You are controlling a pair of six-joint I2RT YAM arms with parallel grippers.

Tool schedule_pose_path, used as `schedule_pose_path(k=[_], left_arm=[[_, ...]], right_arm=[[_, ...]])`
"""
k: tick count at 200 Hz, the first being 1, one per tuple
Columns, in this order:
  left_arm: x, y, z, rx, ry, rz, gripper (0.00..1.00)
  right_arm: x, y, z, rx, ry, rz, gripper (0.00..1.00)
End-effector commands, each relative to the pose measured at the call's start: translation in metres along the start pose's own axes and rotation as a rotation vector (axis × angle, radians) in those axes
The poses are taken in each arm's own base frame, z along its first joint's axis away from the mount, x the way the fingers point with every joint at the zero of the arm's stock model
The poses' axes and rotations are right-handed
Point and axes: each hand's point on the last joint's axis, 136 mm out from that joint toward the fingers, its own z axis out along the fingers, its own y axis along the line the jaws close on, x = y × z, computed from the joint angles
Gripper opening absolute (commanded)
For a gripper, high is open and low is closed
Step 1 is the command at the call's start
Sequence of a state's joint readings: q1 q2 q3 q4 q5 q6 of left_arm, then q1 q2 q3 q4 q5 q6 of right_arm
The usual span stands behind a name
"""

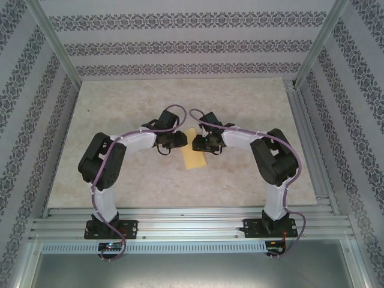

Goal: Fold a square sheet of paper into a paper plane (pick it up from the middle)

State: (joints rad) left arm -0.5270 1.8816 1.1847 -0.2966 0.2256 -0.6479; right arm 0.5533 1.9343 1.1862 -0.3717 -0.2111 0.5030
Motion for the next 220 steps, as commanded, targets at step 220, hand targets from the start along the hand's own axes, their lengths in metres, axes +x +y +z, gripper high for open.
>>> schedule_pose_path(k=[220], left_arm=[[0.0, -0.014, 0.005, 0.03, 0.023, 0.048, 0.34]], right_arm=[[0.012, -0.039, 0.018, 0.074, 0.061, 0.046, 0.33]])
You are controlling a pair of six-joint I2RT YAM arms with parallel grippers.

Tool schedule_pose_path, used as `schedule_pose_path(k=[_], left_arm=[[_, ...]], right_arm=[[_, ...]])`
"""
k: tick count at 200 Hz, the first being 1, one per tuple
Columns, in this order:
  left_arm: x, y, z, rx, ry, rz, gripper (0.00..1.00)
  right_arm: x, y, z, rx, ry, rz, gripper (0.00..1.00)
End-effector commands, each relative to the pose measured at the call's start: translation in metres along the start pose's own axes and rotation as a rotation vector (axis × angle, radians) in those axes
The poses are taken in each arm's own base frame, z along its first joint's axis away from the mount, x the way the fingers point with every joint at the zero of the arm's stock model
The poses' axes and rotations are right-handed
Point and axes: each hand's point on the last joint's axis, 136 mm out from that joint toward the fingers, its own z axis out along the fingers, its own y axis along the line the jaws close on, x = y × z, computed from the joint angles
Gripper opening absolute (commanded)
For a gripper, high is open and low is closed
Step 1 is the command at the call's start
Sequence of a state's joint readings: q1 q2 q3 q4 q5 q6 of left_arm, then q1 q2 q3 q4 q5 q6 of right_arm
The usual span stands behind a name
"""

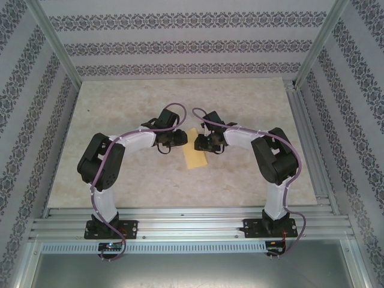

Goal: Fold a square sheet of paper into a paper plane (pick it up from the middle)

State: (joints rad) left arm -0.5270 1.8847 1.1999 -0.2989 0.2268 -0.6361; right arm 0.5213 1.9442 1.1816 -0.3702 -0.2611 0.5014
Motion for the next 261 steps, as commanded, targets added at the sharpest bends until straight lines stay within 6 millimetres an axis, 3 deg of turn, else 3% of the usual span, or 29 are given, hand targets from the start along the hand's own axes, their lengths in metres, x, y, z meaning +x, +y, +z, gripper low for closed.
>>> schedule_pose_path(k=[1, 74, 171, 210, 240, 261], left_arm=[[0.005, -0.011, 0.006, 0.024, 0.031, 0.035, 0.34], [0.013, -0.017, 0.018, 0.031, 0.07, 0.051, 0.3], [0.024, -0.007, 0.033, 0.003, 0.117, 0.039, 0.22], [0.03, 0.005, 0.036, -0.047, 0.138, 0.031, 0.18], [0.042, 0.02, 0.039, -0.101, 0.172, 0.022, 0.16], [0.053, 0.031, 0.042, -0.134, 0.197, 0.009, 0.14]], right_arm=[[0.011, -0.033, 0.016, 0.103, 0.037, 0.017, 0.33], [0.012, -0.034, 0.019, 0.106, 0.046, 0.019, 0.32], [0.014, -0.033, 0.021, 0.102, 0.053, 0.018, 0.32], [0.014, -0.031, 0.021, 0.095, 0.056, 0.018, 0.33], [0.001, -0.015, 0.005, 0.034, 0.014, 0.037, 0.38], [-0.019, -0.003, -0.023, 0.019, -0.077, 0.053, 0.48]])
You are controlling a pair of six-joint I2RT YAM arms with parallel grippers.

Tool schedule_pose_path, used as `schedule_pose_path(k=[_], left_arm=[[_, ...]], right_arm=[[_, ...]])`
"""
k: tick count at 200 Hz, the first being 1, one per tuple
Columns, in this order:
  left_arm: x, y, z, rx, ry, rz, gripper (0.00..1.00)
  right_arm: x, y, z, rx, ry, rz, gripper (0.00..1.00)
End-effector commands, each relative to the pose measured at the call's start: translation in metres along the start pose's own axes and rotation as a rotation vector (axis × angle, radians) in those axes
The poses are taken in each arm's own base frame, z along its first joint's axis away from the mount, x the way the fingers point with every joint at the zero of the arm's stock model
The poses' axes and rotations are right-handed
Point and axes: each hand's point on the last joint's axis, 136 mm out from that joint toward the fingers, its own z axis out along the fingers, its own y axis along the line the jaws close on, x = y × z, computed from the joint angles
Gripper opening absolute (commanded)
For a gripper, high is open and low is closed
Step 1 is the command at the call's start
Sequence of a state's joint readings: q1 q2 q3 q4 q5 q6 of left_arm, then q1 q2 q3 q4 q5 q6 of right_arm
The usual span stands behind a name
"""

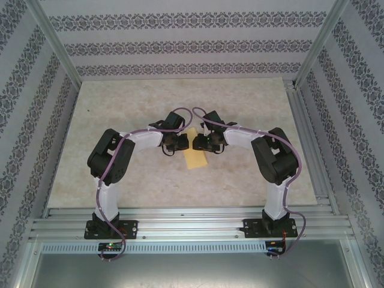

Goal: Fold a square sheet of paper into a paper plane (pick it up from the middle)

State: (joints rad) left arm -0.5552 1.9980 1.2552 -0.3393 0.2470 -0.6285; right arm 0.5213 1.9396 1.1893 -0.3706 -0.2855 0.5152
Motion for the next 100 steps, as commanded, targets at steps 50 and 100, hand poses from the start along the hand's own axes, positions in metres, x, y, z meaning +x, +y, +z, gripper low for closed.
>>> schedule_pose_path(k=[50, 100], left_arm=[[0.04, 0.039, 0.018, -0.136, 0.109, -0.017, 0.11], [0.041, 0.041, 0.02, -0.145, 0.116, -0.022, 0.11]], right_arm=[[-0.035, 0.017, -0.067, -0.037, -0.225, 0.002, 0.43], [-0.023, 0.042, -0.039, -0.151, -0.116, -0.04, 0.19]])
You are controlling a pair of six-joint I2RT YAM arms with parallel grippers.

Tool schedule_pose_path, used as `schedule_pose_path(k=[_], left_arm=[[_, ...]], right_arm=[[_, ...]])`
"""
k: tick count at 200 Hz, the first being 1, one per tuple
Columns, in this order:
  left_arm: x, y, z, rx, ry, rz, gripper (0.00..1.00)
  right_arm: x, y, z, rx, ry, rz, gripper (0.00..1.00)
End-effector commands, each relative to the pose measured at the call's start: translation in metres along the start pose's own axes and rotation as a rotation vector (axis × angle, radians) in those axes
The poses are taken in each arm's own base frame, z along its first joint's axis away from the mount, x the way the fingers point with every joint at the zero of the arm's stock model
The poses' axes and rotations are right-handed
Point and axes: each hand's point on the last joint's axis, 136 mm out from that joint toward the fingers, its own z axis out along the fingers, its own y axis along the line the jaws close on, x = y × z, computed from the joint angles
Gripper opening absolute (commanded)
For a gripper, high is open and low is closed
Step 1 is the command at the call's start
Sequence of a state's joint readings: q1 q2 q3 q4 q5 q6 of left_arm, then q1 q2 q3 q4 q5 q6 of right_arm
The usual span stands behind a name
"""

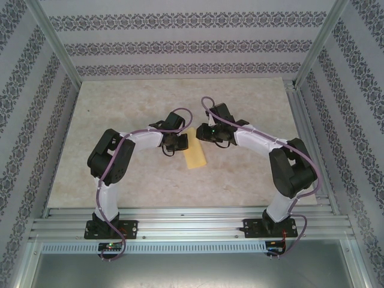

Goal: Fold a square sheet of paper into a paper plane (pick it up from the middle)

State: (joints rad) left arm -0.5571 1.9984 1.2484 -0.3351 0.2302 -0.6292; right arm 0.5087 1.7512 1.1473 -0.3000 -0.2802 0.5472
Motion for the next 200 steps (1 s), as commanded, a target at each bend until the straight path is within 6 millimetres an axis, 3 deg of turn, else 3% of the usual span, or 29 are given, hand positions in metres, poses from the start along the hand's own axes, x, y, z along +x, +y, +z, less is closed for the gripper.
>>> schedule_pose_path(k=[1, 42, 95, 123, 147, 163, 200], left_arm=[[0.041, 0.038, 0.019, -0.13, 0.123, -0.022, 0.11], [0.042, 0.04, 0.019, -0.138, 0.125, -0.034, 0.11], [0.049, 0.051, 0.02, -0.187, 0.145, -0.034, 0.11], [0.054, 0.056, 0.021, -0.202, 0.155, -0.032, 0.11], [0.057, 0.06, 0.022, -0.211, 0.16, -0.032, 0.11], [0.058, 0.061, 0.022, -0.215, 0.162, -0.033, 0.11], [0.057, 0.06, 0.022, -0.212, 0.162, -0.031, 0.11]], right_arm=[[0.014, 0.009, 0.021, -0.057, 0.075, -0.012, 0.18], [0.025, 0.006, 0.045, -0.091, 0.148, 0.01, 0.11], [0.035, -0.041, 0.053, -0.032, 0.157, 0.094, 0.1], [0.053, -0.06, 0.061, -0.005, 0.205, 0.118, 0.1], [0.053, -0.071, 0.063, 0.024, 0.199, 0.142, 0.08], [0.041, -0.065, 0.053, 0.019, 0.162, 0.135, 0.08], [0.023, -0.023, 0.025, -0.075, 0.118, 0.064, 0.1]])
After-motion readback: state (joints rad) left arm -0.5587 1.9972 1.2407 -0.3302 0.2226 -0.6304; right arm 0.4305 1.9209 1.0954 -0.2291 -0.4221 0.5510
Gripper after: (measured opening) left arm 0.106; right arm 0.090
